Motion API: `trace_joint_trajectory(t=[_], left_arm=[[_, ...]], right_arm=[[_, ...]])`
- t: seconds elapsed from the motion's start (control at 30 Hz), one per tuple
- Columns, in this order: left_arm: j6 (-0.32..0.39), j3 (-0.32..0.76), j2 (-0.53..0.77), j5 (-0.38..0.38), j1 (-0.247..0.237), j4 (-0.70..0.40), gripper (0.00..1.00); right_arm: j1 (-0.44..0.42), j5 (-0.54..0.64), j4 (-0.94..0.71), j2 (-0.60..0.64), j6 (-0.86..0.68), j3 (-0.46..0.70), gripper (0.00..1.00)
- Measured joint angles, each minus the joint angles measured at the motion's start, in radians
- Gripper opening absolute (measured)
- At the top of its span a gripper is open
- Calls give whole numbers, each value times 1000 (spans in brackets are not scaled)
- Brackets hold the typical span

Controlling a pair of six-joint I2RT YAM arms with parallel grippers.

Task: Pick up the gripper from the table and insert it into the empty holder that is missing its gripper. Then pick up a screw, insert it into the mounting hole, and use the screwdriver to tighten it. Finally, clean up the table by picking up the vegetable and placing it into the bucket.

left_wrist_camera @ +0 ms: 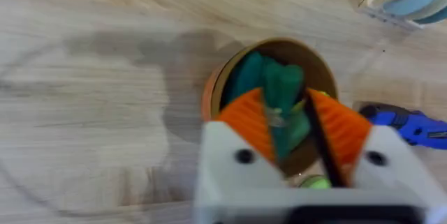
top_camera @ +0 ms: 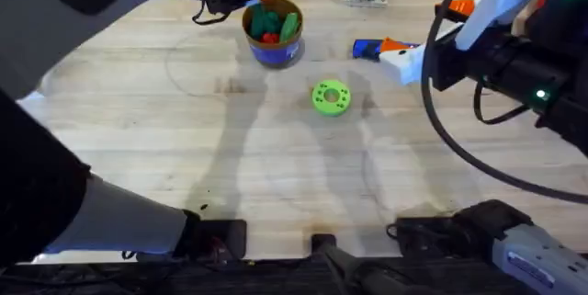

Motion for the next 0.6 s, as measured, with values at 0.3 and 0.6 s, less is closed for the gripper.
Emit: trace_joint_trajectory(t=[0.3, 0.6], left_arm=[[67, 0, -1, 65, 0, 3, 987], [197, -3, -115, 175, 0, -69, 987]], right_arm=[[0, 0, -3, 0, 0, 0, 932], [0, 0, -59, -43, 67, 2, 931]])
